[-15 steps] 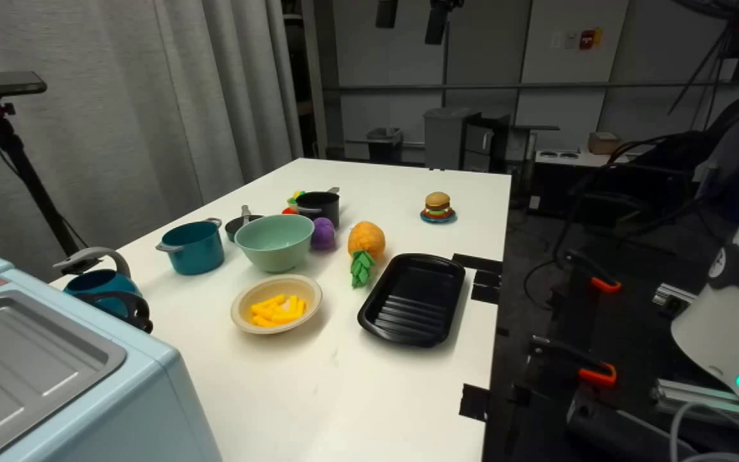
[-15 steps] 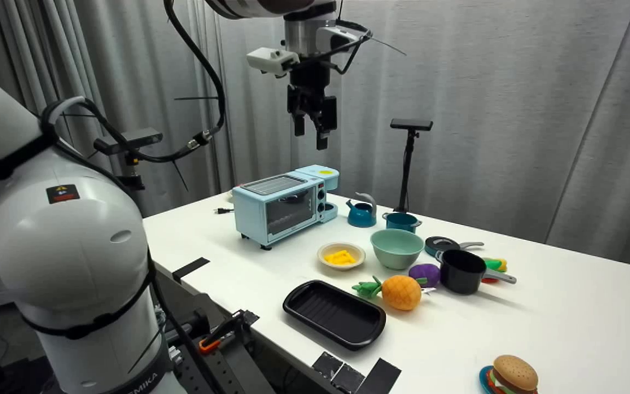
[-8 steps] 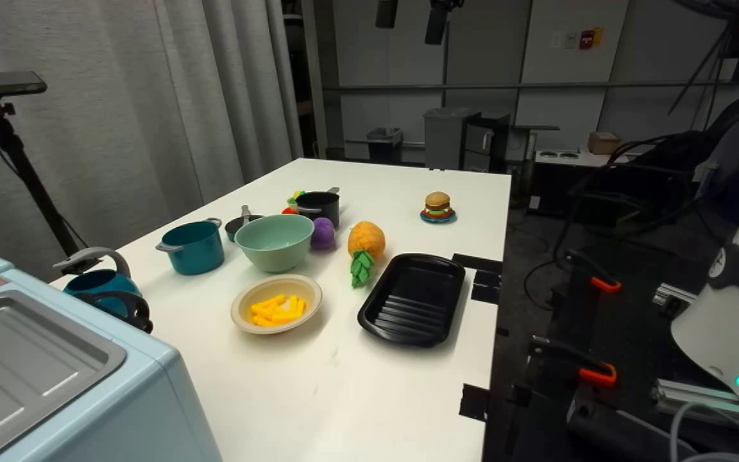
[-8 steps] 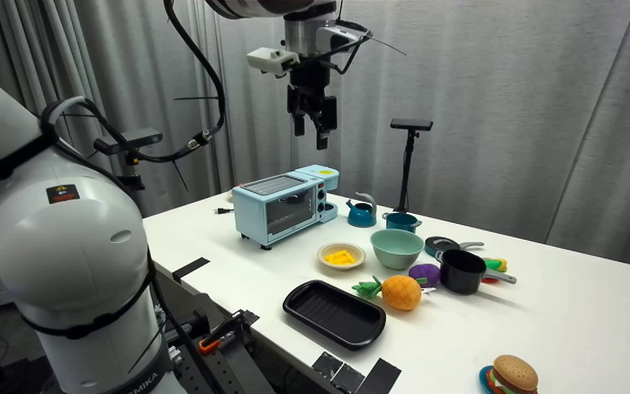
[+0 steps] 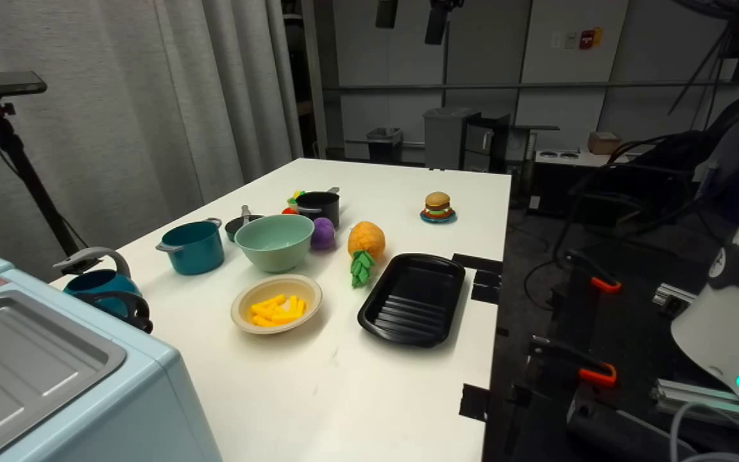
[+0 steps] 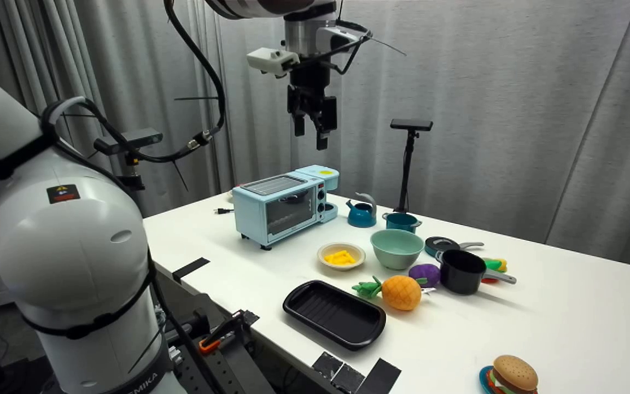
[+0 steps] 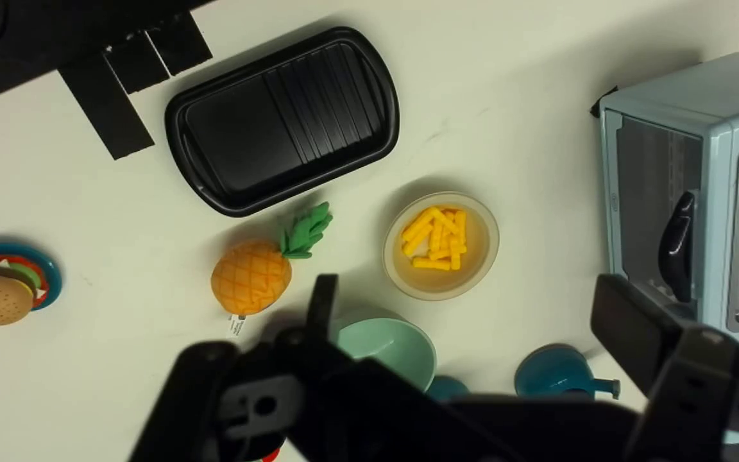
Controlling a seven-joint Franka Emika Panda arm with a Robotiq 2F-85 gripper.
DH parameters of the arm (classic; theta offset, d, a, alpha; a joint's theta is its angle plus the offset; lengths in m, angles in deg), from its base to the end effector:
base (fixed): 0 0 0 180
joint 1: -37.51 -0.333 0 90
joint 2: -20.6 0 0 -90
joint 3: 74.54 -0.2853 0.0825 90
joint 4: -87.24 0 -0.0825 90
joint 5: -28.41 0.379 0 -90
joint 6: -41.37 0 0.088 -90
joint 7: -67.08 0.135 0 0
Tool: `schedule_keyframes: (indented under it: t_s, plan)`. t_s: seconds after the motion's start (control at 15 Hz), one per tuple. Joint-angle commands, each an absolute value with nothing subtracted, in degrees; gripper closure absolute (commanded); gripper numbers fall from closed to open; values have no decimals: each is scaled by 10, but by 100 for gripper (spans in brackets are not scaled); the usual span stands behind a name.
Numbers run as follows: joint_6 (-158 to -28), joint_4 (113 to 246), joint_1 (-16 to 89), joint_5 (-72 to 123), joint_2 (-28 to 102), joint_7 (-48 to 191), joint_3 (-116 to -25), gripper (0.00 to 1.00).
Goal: Pick the plate then pour the potatoes fries into the bowl
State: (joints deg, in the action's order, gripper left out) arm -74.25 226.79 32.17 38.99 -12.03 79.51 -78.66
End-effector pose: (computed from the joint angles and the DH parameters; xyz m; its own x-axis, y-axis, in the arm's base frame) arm 0.4022 0.0831 0.4664 0.9843 -0.1358 0.1130 -0.1161 -0.9793 -0.1656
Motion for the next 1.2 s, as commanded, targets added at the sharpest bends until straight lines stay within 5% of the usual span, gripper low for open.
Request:
schedule_keyframes:
  t_s: [0.0,1.13]
  plan:
    - [-740,2266,329,394,-120,792,-792,0]
    - [-801,2234,307,388,26,642,-782,0]
